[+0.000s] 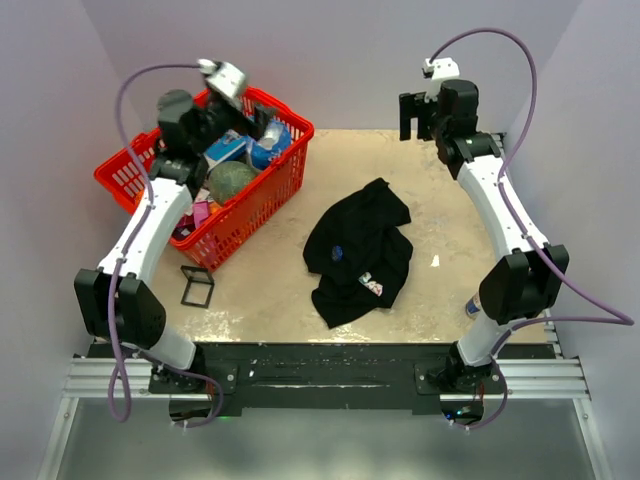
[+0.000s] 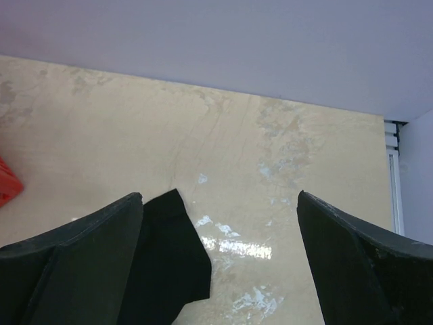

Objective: Remove the brooch from the garment

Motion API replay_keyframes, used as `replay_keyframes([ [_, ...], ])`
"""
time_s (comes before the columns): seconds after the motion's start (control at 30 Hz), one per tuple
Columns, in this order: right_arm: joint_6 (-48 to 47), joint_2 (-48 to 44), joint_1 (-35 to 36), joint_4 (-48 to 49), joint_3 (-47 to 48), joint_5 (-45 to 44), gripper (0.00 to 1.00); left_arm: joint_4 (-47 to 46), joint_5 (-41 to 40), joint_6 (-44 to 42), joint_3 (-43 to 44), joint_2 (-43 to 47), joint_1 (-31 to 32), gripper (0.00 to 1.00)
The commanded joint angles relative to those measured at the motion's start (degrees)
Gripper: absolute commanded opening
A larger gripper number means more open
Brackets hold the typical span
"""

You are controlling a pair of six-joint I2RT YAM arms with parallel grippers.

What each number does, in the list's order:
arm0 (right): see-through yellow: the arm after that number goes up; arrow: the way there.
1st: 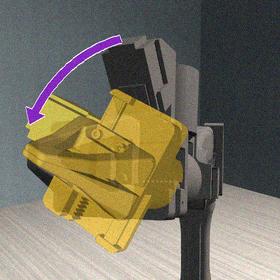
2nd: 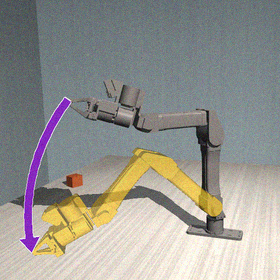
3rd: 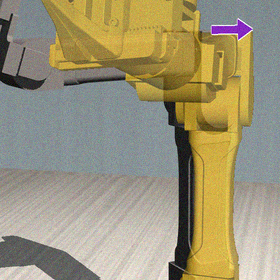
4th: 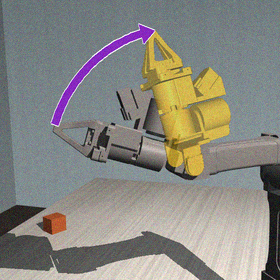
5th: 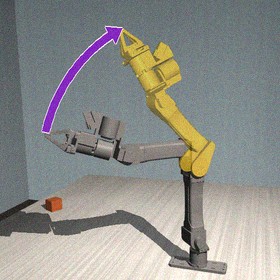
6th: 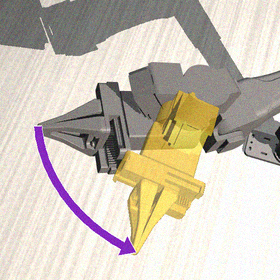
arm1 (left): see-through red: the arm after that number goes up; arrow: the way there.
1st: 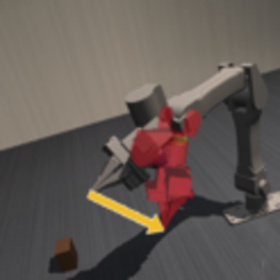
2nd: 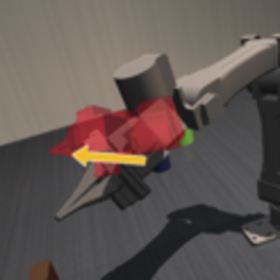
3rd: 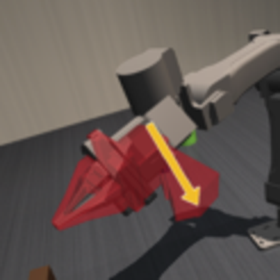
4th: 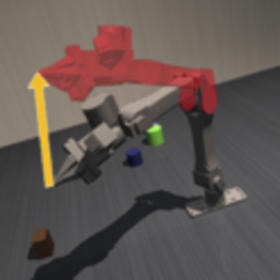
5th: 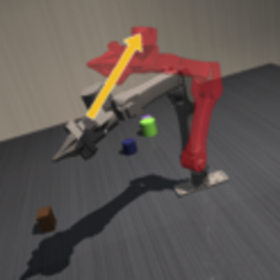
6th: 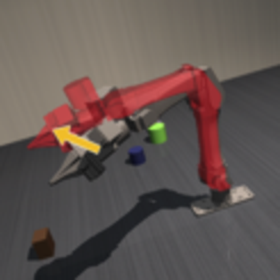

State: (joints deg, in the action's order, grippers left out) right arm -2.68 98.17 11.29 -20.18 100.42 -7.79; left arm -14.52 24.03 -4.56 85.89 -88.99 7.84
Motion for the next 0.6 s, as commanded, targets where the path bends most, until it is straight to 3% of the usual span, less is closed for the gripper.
replay_keyframes([
  [0.0, -4.4, -3.0, 0.2, -2.0, -2.9, 4.7, 0.99, 26.7, 15.7, -17.5, -0.8, 5.4, 9.3, 0.91],
  [0.1, -12.3, -3.4, 0.1, -4.7, -4.9, 11.1, 0.99, 32.4, 15.3, -22.4, -7.6, 8.7, 11.1, 0.88],
  [0.3, -16.4, -0.3, 0.2, -7.4, -6.8, 16.1, 0.93, 28.9, 6.0, -23.3, -19.1, 10.9, 10.7, 0.86],
  [0.57, -16.8, 8.3, 0.1, -7.5, -3.4, 14.8, 0.89, 20.3, -2.9, -20.6, -14.3, 1.7, 2.5, 0.84],
])
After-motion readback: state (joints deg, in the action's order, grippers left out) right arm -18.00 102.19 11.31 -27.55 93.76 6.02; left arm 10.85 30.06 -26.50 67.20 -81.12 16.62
